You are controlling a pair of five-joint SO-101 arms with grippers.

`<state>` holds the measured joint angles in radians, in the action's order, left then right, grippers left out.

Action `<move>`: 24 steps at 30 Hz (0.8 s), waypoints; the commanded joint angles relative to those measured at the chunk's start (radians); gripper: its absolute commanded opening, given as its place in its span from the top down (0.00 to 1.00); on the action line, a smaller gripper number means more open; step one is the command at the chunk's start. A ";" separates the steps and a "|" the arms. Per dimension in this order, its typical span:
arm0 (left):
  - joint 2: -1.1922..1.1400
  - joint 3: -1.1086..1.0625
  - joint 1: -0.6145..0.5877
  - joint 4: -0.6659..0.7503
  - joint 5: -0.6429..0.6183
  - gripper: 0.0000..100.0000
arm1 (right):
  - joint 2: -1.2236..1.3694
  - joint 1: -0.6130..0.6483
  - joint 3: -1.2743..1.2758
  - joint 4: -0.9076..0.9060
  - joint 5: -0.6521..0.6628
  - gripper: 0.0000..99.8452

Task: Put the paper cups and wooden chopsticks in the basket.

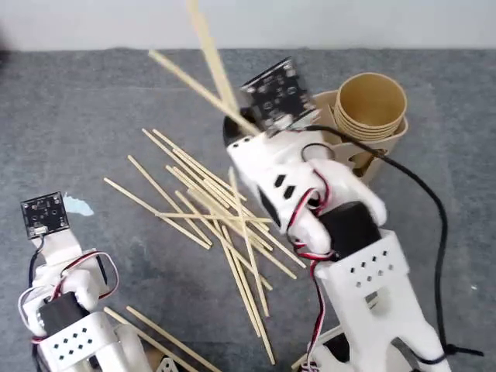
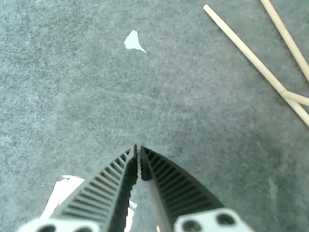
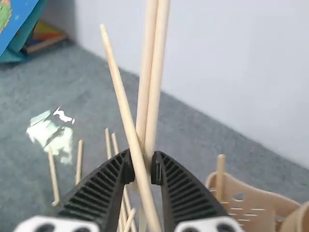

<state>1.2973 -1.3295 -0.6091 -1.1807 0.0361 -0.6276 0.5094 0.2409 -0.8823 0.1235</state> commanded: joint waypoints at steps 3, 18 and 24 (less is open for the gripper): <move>0.012 0.005 0.003 0.023 -0.005 0.99 | 0.036 -0.085 -0.118 0.038 -0.011 0.99; 0.012 0.005 0.003 0.023 -0.003 0.99 | 0.093 -0.280 0.147 0.432 -0.009 0.99; 0.012 0.005 0.003 0.023 -0.003 0.99 | 0.091 -0.294 0.290 0.513 -0.014 0.99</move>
<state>1.2973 -1.3295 -0.6091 -1.1807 0.0361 -0.5309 0.2317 0.5186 -0.4097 0.1174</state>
